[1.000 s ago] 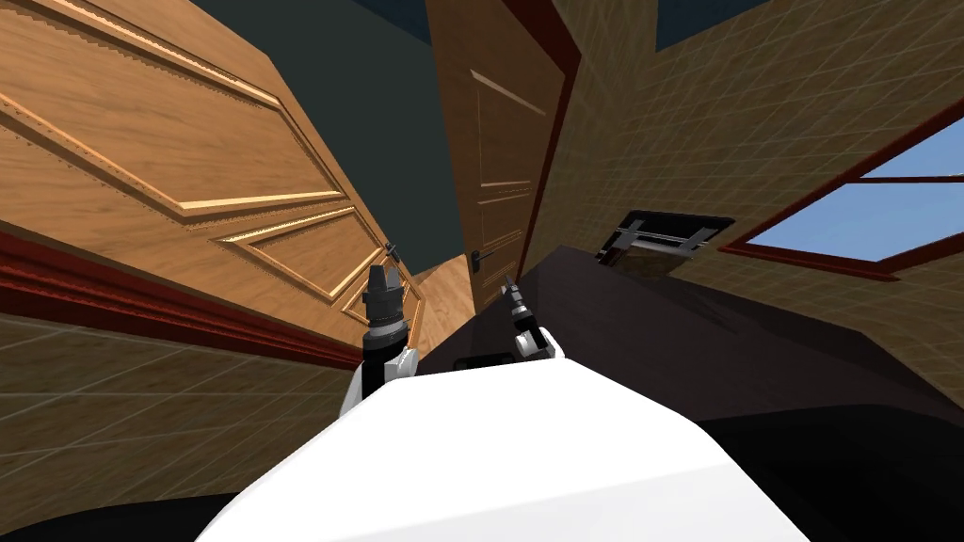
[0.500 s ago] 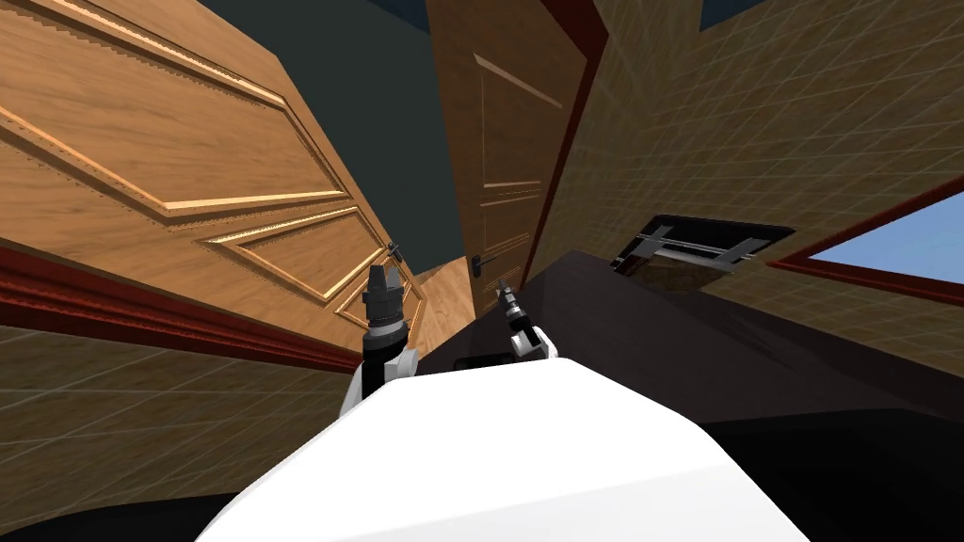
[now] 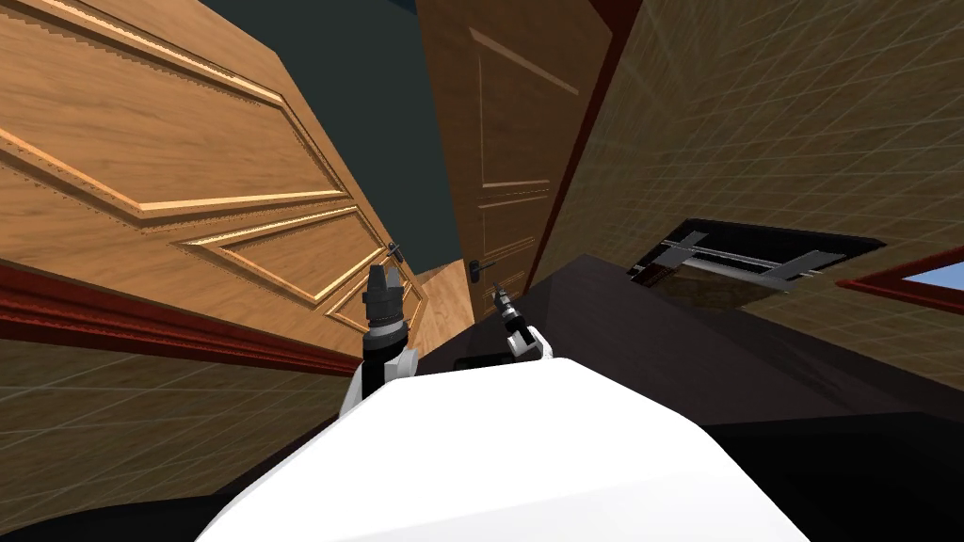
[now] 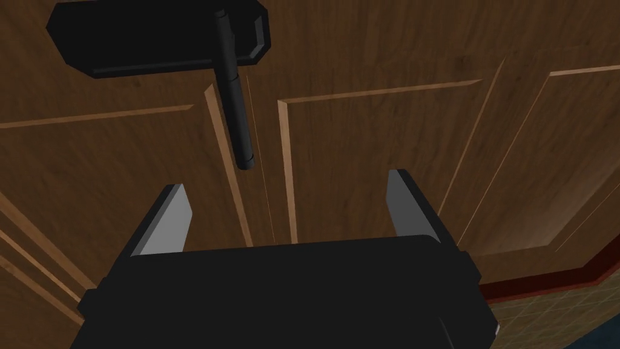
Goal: Push the door open
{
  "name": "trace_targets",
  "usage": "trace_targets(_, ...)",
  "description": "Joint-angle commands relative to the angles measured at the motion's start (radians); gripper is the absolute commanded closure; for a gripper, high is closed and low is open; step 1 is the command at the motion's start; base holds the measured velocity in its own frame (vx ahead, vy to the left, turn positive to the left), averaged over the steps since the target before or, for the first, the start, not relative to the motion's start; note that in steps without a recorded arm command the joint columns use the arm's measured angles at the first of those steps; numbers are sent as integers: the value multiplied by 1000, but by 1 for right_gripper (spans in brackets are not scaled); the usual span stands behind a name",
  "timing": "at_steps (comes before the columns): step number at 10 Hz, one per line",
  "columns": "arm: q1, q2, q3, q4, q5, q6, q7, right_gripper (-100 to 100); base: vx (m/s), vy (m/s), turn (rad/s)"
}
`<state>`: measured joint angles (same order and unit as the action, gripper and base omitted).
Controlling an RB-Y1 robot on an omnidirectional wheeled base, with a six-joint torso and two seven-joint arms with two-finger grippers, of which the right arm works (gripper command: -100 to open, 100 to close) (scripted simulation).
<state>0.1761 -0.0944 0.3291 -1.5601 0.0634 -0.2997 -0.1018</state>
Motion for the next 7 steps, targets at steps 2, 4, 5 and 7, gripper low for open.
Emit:
trace_targets(2,-19,3,16,37,7,13,-4,-100,148,-156,127)
trace_targets(4,-35,9,30,69,13,24,-6,-100,142,-125,143)
trace_targets(5,-40,12,34,79,15,27,-7,-100,139,-146,80)
trace_targets(7,-55,19,46,107,20,37,-9,-100,117,-158,122)
